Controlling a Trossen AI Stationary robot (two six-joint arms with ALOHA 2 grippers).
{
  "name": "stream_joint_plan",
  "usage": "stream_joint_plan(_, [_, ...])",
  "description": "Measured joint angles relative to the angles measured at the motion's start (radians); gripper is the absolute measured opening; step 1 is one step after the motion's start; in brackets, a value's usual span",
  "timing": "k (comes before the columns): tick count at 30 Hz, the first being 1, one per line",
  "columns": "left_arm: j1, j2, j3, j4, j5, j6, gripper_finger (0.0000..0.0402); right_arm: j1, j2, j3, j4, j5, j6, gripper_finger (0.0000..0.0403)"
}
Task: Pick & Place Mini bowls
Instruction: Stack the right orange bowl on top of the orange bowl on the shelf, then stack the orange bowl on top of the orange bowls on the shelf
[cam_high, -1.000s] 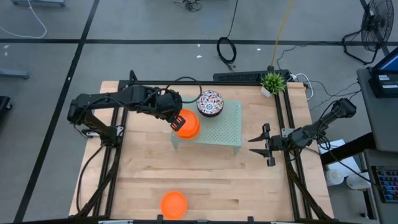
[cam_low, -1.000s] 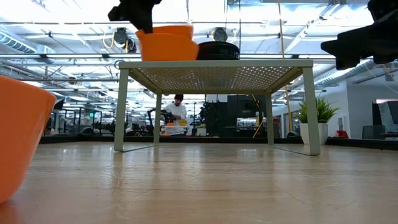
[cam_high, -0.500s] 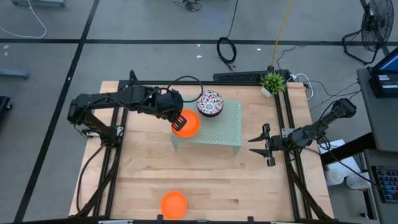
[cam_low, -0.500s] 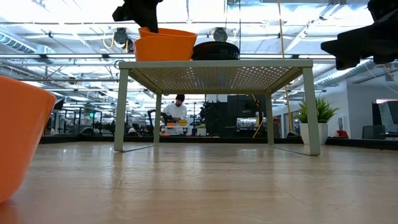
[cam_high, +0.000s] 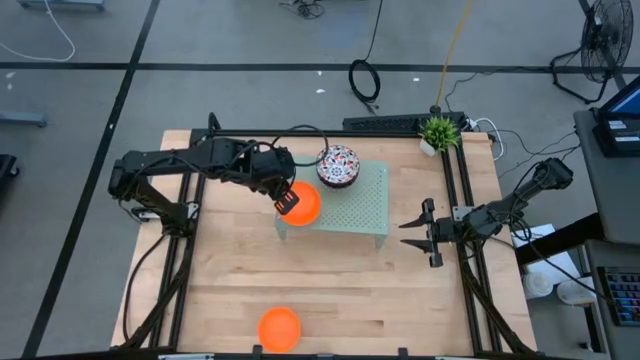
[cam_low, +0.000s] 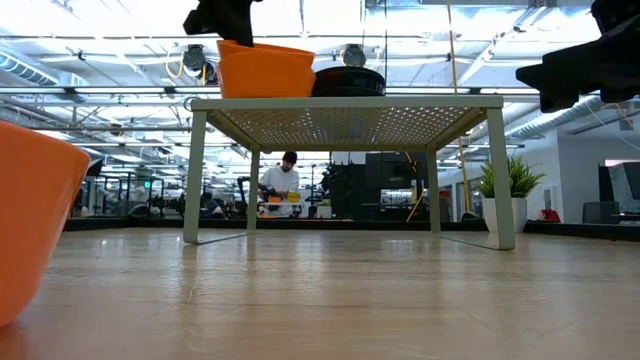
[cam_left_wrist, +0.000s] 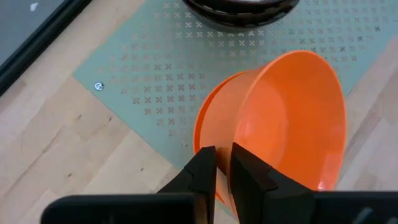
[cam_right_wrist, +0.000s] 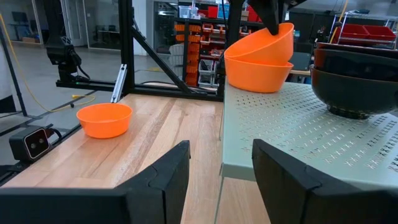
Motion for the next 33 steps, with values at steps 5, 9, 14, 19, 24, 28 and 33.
stream_joint_plan(5, [-0.002,0.0,0.0,0.0,-0.008,0.016,0.0058,0.0,0.0,0.0,0.0,0.0,0.0,0.0161])
stream_joint_plan(9, [-0.001,0.0,0.0,0.0,-0.009,0.015,0.011,0.0,0.0,0.0,0.0,0.0,0.0,0.0161])
stream_joint_plan(14, [0.0,0.0,0.0,0.0,-0.009,0.017,0.018,0.0,0.0,0.0,0.0,0.0,0.0,0.0161])
stream_joint_plan(19, [0.016,0.0,0.033,-0.001,-0.009,0.017,0.0225,0.0,0.0,0.0,0.0,0.0,0.0,0.0161])
stream_joint_plan(24, [0.017,-0.004,0.087,0.0,-0.009,0.05,0.0247,0.0,0.0,0.0,0.0,0.0,0.0,0.0161])
stream_joint_plan(28, [-0.011,-0.019,0.126,0.01,-0.009,0.077,0.0254,0.0,0.0,0.0,0.0,0.0,0.0,0.0161])
stream_joint_plan(33, [-0.073,-0.06,0.131,0.065,0.001,0.105,0.0252,0.0,0.0,0.0,0.0,0.0,0.0,0.0161])
